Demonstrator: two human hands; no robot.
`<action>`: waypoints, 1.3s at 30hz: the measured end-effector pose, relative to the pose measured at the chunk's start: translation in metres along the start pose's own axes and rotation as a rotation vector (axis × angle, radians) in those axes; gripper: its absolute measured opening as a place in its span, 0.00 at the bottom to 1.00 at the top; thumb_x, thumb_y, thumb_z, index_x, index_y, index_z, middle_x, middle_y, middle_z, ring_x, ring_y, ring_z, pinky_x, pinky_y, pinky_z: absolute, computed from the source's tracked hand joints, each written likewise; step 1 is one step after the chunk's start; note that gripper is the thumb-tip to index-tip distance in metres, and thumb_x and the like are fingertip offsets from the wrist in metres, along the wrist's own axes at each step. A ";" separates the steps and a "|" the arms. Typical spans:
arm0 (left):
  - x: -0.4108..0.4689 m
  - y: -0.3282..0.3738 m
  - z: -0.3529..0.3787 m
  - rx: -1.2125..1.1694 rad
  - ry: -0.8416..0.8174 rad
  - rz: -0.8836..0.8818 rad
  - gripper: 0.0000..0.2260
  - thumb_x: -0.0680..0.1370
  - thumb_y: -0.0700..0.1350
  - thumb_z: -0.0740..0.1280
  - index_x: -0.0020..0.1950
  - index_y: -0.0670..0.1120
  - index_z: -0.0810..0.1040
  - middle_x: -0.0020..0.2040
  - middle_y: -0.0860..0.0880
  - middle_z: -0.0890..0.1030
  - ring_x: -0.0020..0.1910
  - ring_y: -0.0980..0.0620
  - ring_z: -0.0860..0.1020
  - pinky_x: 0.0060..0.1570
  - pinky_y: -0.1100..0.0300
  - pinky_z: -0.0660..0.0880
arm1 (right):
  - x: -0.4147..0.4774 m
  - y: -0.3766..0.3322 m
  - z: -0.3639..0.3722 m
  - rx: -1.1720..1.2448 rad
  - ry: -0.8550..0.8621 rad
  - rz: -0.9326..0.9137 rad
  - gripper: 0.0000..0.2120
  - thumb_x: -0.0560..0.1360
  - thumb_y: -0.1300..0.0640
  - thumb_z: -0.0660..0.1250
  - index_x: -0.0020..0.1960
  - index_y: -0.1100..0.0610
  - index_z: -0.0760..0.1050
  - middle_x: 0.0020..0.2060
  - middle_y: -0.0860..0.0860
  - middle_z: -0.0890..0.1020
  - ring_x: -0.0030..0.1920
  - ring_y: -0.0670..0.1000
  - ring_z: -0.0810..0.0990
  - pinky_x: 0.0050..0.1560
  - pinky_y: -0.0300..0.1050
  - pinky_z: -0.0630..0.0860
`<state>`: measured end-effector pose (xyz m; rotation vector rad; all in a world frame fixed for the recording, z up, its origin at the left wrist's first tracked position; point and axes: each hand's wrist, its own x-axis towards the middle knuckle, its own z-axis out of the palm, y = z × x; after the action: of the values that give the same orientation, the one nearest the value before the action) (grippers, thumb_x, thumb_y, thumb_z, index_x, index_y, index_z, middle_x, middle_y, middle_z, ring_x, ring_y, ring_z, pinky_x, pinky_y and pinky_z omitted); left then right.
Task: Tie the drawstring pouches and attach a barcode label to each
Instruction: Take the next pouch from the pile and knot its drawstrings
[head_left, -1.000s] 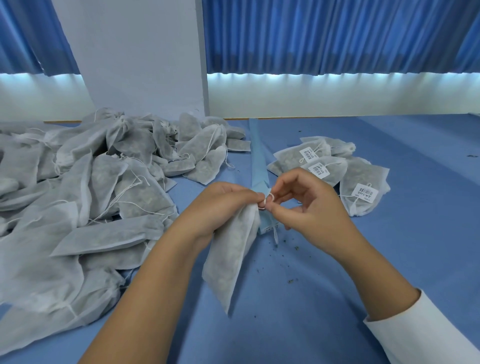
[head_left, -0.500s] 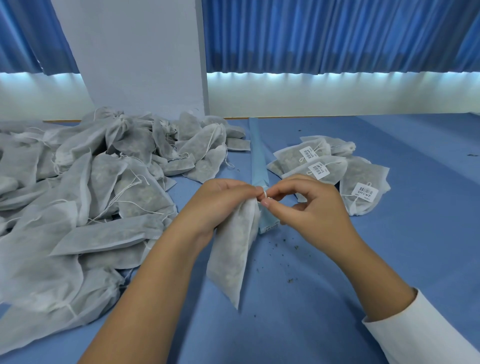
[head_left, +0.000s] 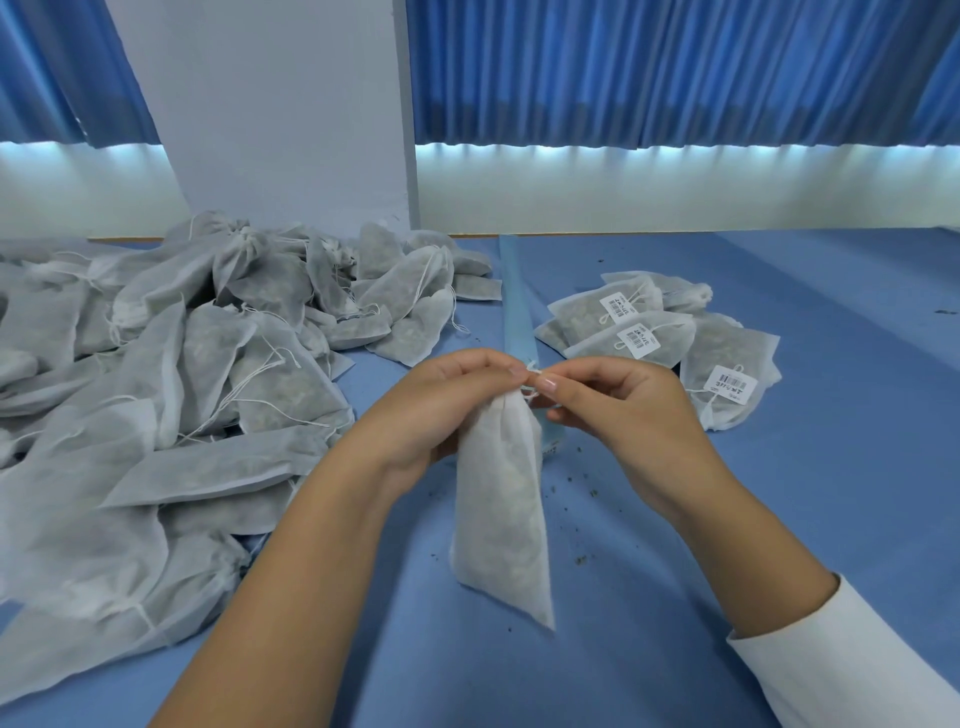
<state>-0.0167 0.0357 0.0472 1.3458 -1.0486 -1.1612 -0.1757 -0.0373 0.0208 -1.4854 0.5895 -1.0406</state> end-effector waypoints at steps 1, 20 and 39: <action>0.000 0.000 0.000 0.005 -0.002 0.000 0.09 0.78 0.46 0.69 0.39 0.55 0.84 0.37 0.55 0.82 0.33 0.59 0.78 0.32 0.68 0.73 | 0.000 0.000 0.000 0.011 0.003 0.003 0.02 0.71 0.60 0.73 0.43 0.58 0.85 0.40 0.54 0.87 0.41 0.48 0.85 0.42 0.34 0.78; 0.000 0.000 0.006 0.009 -0.073 -0.043 0.14 0.80 0.53 0.66 0.38 0.52 0.86 0.34 0.58 0.80 0.32 0.63 0.76 0.31 0.71 0.71 | 0.003 0.002 -0.001 -0.084 -0.025 -0.091 0.04 0.77 0.63 0.67 0.46 0.61 0.80 0.38 0.49 0.84 0.42 0.45 0.83 0.46 0.36 0.78; 0.005 -0.009 0.023 0.294 0.102 0.115 0.08 0.80 0.50 0.66 0.42 0.51 0.80 0.25 0.53 0.78 0.28 0.53 0.72 0.31 0.63 0.68 | 0.005 -0.001 -0.007 -0.456 0.196 -0.285 0.09 0.80 0.61 0.64 0.45 0.48 0.72 0.42 0.42 0.78 0.43 0.42 0.77 0.47 0.45 0.78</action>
<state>-0.0387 0.0282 0.0373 1.5324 -1.2398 -0.8677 -0.1793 -0.0449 0.0227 -1.9190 0.8091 -1.3444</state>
